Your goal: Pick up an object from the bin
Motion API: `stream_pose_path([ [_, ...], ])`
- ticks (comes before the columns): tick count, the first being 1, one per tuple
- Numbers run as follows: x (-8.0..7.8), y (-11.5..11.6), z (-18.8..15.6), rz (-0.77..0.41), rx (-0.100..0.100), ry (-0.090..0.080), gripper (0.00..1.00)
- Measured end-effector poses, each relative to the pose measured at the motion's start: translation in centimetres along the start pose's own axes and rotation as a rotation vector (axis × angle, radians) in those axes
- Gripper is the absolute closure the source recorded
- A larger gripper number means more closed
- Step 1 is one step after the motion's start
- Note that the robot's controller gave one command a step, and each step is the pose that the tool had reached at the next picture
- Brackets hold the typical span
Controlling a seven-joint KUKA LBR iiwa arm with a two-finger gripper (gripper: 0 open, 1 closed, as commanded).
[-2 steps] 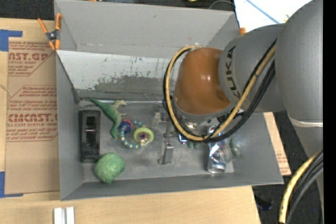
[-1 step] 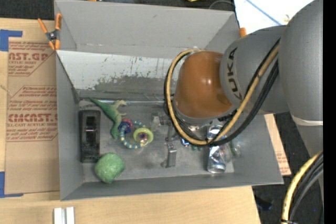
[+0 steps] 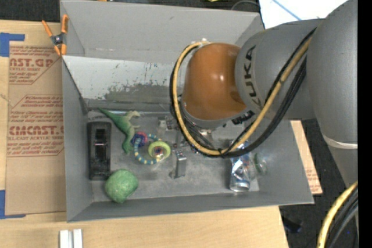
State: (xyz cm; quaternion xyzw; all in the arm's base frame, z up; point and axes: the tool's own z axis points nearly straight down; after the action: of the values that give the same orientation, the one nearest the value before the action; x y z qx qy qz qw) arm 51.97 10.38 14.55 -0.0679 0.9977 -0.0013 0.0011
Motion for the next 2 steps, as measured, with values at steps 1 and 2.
stream_pose_path([
  [1, 1.66, 1.63, 1.33, 0.030, 0.000, 0.001, 0.00],
  [2, 1.53, 2.09, 1.79, 0.029, -0.001, -0.001, 0.00],
])
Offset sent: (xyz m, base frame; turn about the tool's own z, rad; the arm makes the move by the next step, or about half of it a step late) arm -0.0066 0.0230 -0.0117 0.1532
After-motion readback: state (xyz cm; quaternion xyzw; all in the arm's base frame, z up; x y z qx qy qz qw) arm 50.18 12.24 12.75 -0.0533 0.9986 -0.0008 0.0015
